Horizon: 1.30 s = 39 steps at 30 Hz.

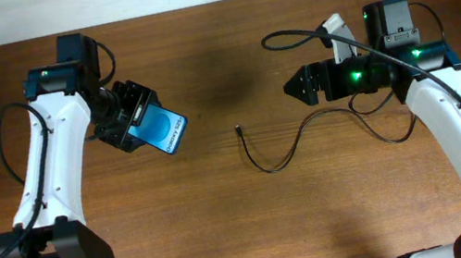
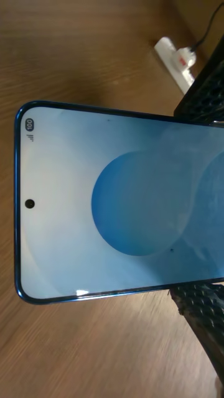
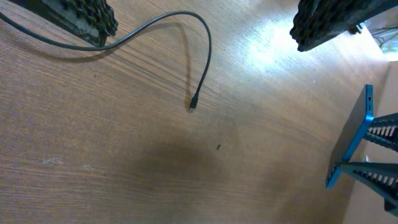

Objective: Plug charger to phone and switch on socket
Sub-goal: 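Move the right gripper toward the phone held by the left gripper, then grasp the phone's edge with the right gripper beside the left gripper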

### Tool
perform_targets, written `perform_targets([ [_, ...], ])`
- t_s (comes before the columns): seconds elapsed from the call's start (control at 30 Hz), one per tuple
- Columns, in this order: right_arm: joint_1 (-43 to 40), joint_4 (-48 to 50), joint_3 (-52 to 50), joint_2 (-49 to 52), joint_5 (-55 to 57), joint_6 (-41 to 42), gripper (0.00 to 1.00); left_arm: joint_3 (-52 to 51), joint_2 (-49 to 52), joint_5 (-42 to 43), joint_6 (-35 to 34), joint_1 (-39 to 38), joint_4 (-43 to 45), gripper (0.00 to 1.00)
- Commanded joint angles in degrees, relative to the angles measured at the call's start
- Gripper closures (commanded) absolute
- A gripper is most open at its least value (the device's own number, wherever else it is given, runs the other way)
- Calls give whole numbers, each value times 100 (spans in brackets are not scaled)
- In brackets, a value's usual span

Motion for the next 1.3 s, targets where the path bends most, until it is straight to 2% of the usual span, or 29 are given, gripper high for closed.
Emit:
perform_targets([
  [0.0,37,17,94,33,33,-13,4,-39,-280,293,96,-7,28,100],
  [0.13,39,17,94,33,31,-9,4,-39,-280,369,55,-7,76,100],
  [0.3,223,225,94,33,33,411,6,-44,-280,372,-1069,-87,201,100],
  [0.43,511,686,94,33,37,1023,8,-44,-278,243,-1930,-337,466,100],
  [0.5,647,859,94,33,125,1353,13,-44,-278,223,-2354,-481,612,100],
  [0.6,874,1034,94,33,603,2208,18,-44,-278,223,-2669,-756,896,100],
  [0.73,1156,1349,94,33,614,2684,21,-44,-278,219,-3095,-994,1036,100],
  [0.93,1646,1801,94,33,612,3095,23,-44,-278,273,-3436,-1209,1193,100],
  [1.17,2057,1790,85,37,1231,3530,39,-44,-278,846,-3436,-1211,1596,100],
  [1.27,2098,1794,85,44,1261,3571,41,-44,-280,892,-3434,-1213,1613,100],
])
